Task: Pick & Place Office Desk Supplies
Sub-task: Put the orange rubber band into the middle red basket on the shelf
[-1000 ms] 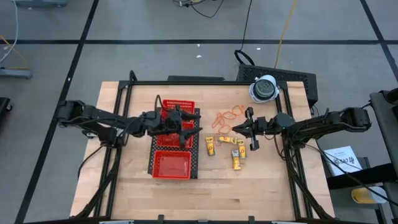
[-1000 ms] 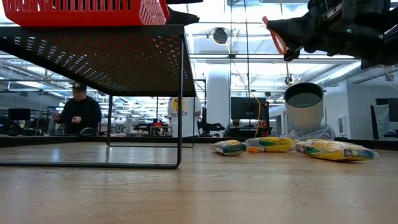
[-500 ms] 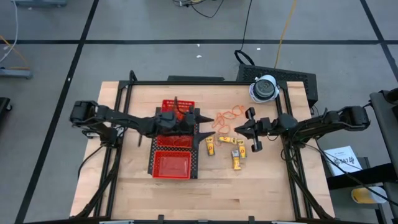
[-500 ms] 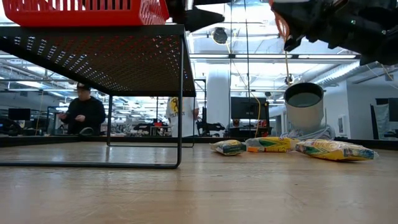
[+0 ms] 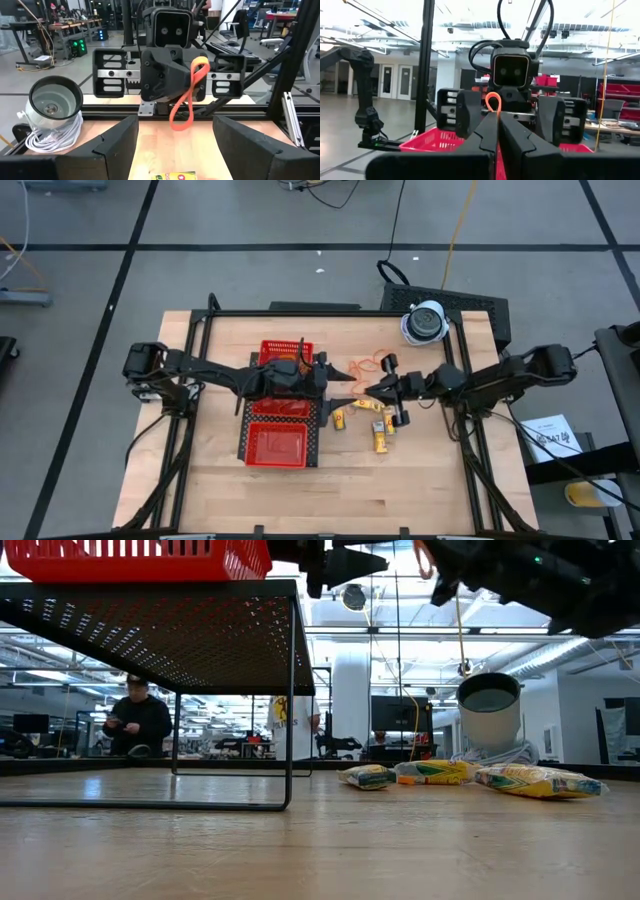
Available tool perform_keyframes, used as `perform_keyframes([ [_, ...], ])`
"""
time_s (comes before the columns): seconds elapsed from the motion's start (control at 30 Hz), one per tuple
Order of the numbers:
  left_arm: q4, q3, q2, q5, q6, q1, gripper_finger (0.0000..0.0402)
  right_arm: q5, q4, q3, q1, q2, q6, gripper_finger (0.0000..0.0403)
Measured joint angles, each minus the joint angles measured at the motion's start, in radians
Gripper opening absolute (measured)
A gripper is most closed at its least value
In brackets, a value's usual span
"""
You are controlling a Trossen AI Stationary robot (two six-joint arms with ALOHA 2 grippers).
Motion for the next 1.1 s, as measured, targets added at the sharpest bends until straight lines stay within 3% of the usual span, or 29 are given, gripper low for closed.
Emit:
perform_keyframes([
  [0.43,-0.019,0.0,0.0,0.0,0.001,0.0,0.0269,-0.055,-0.001,0.187,0.0,0.18,-0.011,0.0],
  [0.83,-0.037,0.0,0.0,-0.002,0.01,0.0,0.0266,-0.056,-0.002,0.194,-0.001,0.194,-0.012,0.0],
  [0.97,-0.038,0.0,0.0,-0.002,0.026,0.0,0.0227,-0.055,-0.013,0.194,-0.001,0.194,-0.013,0.0],
  [1.1,-0.039,0.0,0.0,0.0,0.025,-0.001,0.0152,-0.053,-0.019,0.194,-0.001,0.193,-0.014,0.0],
])
